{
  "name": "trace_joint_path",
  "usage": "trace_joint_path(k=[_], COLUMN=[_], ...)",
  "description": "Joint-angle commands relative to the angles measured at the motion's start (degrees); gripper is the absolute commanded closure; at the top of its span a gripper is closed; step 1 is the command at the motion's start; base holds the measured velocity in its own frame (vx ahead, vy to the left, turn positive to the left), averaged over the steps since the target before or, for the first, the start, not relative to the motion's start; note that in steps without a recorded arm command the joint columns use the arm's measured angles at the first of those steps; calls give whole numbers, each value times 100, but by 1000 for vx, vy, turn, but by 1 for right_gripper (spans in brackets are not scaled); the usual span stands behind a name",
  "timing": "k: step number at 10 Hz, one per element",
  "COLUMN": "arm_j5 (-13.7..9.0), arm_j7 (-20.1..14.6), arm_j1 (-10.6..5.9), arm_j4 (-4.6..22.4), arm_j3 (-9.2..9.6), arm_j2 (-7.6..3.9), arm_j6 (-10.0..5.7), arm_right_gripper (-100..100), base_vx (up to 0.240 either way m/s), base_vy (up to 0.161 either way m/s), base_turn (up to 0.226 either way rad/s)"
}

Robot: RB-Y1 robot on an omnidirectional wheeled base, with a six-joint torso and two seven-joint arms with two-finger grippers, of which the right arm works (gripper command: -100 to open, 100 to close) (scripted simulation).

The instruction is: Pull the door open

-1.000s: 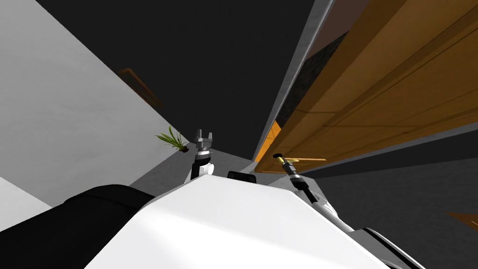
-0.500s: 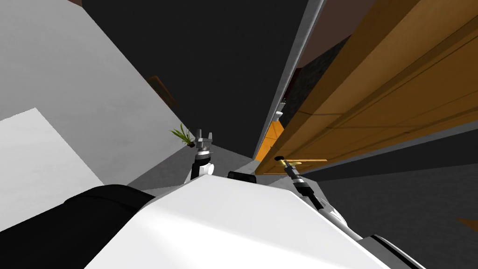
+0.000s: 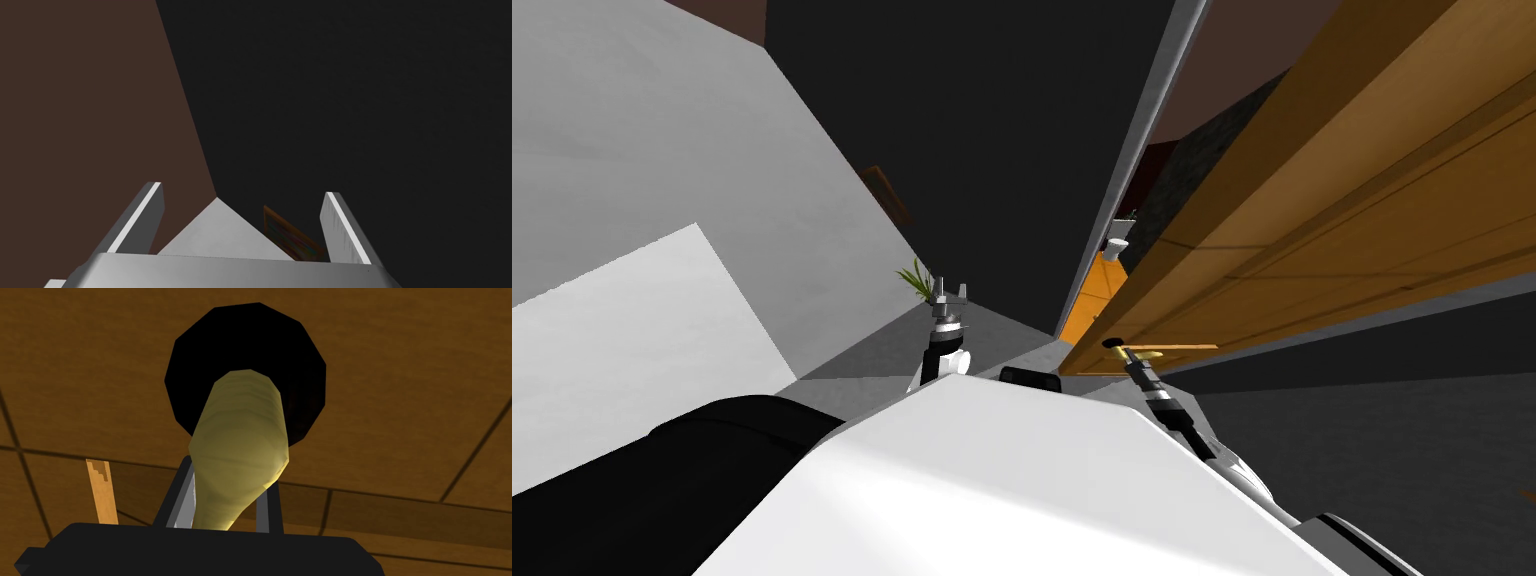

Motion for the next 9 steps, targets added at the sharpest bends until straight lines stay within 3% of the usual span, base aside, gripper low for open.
trace_joint_path(k=[1,4,9], arm_j5=[58,153,425], arm_j7=[17,46,126], arm_j1=[-83,-221,-611], arm_j4=[5,13,36], arm_j3=[-55,-145,-402], arm_j2=[59,156,432], arm_j6=[99,263,729], arm_right_gripper=[100,100,100], base_vx=[-127,-174,-205], base_vy=[-52,-66,-84], base_turn=[105,104,143])
